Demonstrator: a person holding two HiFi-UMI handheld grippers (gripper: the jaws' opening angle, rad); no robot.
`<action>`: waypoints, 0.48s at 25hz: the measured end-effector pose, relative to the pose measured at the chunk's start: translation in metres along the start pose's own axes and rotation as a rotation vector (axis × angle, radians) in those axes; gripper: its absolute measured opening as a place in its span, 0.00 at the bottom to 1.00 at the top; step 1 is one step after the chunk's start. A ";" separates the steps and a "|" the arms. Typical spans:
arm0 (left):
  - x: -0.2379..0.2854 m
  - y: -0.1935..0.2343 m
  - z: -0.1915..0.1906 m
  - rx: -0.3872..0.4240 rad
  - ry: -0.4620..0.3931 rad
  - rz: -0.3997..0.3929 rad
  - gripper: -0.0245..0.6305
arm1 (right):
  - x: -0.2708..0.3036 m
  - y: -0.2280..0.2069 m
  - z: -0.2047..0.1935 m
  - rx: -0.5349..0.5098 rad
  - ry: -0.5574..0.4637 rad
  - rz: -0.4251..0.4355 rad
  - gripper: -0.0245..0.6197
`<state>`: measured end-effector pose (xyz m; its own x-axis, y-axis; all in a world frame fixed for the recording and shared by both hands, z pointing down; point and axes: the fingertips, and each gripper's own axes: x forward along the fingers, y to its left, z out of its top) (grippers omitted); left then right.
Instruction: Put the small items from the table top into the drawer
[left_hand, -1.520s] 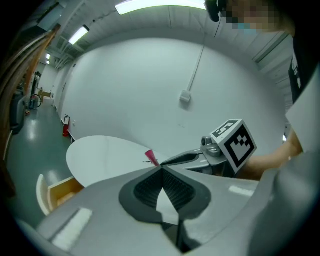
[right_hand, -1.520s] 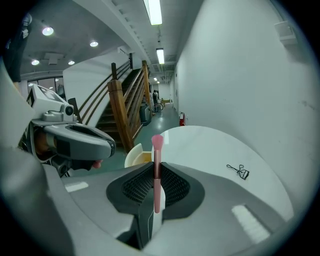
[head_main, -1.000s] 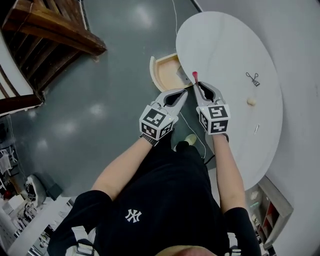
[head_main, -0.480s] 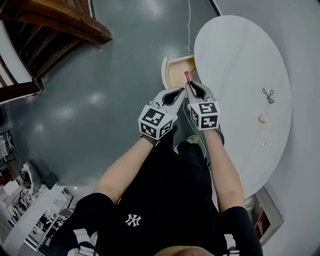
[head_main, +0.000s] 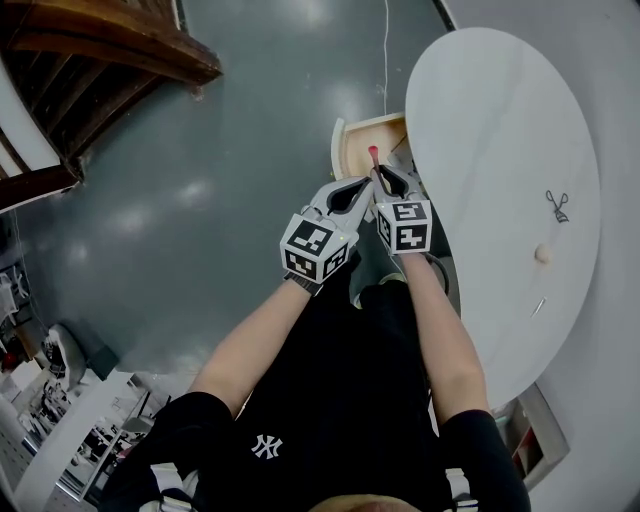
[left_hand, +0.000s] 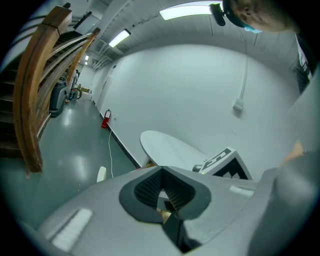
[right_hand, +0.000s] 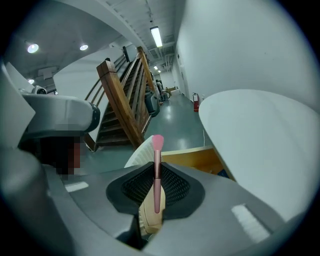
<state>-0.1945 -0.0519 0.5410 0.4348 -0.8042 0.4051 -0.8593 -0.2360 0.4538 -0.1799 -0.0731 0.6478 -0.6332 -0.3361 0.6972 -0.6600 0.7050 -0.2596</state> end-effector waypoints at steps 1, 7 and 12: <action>0.002 0.003 -0.002 -0.004 0.001 0.001 0.04 | 0.005 -0.002 -0.004 0.004 0.007 -0.002 0.15; 0.011 0.015 -0.010 -0.011 0.006 0.000 0.04 | 0.028 -0.013 -0.019 0.035 0.035 0.002 0.15; 0.007 0.020 -0.008 -0.014 0.005 0.004 0.04 | 0.037 -0.008 -0.020 0.041 0.052 0.017 0.20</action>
<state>-0.2066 -0.0577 0.5595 0.4330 -0.8022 0.4112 -0.8572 -0.2253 0.4630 -0.1897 -0.0786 0.6887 -0.6233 -0.2910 0.7259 -0.6663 0.6835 -0.2981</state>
